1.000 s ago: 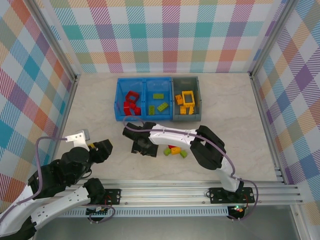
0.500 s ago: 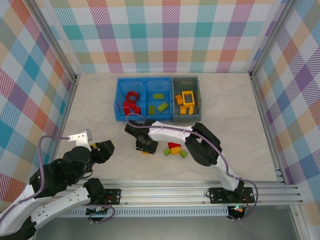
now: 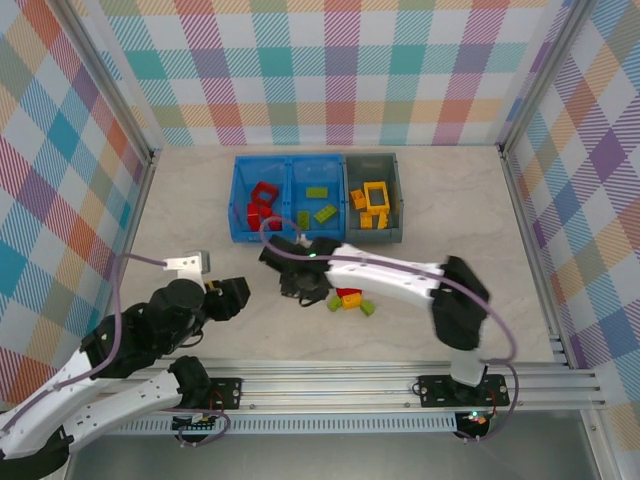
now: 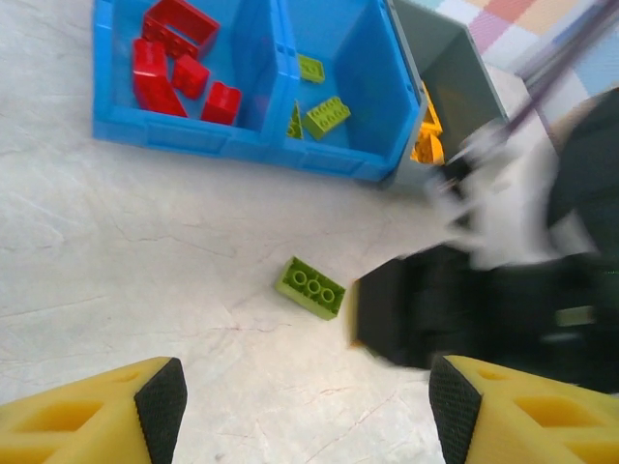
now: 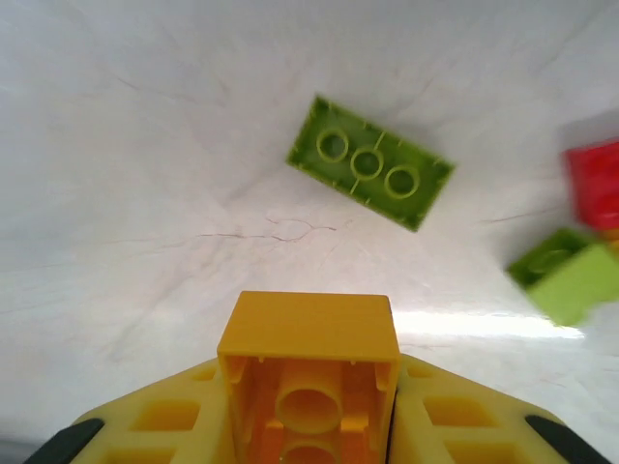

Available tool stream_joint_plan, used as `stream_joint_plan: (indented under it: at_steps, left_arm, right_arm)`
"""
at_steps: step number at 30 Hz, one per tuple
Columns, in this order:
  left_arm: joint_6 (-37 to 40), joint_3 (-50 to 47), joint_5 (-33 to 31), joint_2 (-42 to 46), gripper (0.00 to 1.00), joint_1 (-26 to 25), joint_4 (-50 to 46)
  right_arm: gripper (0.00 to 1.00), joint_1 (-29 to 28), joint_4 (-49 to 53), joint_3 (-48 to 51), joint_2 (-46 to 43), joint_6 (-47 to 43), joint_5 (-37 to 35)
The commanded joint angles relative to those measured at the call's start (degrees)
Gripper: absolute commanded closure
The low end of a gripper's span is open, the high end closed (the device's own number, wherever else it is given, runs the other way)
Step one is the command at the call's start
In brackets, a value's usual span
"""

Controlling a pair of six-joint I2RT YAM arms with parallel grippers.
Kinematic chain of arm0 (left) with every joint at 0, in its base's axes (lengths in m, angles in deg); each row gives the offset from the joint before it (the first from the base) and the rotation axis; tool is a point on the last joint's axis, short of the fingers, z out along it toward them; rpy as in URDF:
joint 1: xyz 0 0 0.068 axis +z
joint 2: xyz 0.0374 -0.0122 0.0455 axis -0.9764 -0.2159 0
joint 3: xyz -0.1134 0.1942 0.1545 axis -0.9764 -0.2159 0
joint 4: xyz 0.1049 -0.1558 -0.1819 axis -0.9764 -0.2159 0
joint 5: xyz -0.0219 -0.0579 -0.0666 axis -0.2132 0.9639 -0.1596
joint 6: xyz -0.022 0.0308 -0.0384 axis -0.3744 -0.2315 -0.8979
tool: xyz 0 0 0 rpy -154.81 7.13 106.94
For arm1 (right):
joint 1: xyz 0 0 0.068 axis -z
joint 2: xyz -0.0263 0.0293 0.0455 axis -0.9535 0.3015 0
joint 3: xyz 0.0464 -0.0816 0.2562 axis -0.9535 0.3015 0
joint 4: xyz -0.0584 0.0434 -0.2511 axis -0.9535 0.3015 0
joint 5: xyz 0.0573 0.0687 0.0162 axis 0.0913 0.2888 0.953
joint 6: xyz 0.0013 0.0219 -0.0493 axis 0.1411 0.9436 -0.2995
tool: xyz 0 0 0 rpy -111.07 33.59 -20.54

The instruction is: Sort the legos into containers by color

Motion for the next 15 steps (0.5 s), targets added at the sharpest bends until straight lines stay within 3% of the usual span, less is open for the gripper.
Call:
stream_joint_plan:
  at_steps: [1, 3, 7, 12, 15]
  left_arm:
    - [2.6, 2.4, 4.5, -4.4, 0.3, -0.8, 6.0]
    - [3.1, 3.5, 7.3, -8.6, 0.3, -0.8, 9.2]
    - [3.2, 5.9, 12.2, -18.7, 0.31, -0.9, 16.1]
    - [5.2, 11.1, 11.8, -32.6, 0.32, -3.5, 23.3]
    - [6.3, 13.6, 9.7, -39.0, 0.32, -5.1, 26.6]
  right_arm:
    - [0.67, 5.4, 1.7, 4.0, -9.7, -6.5, -5.4]
    - [0.66, 11.0, -0.1, 6.9, -14.3, -12.0, -3.9]
    - [0.63, 24.3, -5.8, 9.7, -17.5, -25.6, 6.6]
    - [0.62, 38.1, -10.6, 6.9, -11.1, -38.2, 22.3]
    - [0.62, 42.9, -11.7, 3.9, -5.1, -41.5, 28.2]
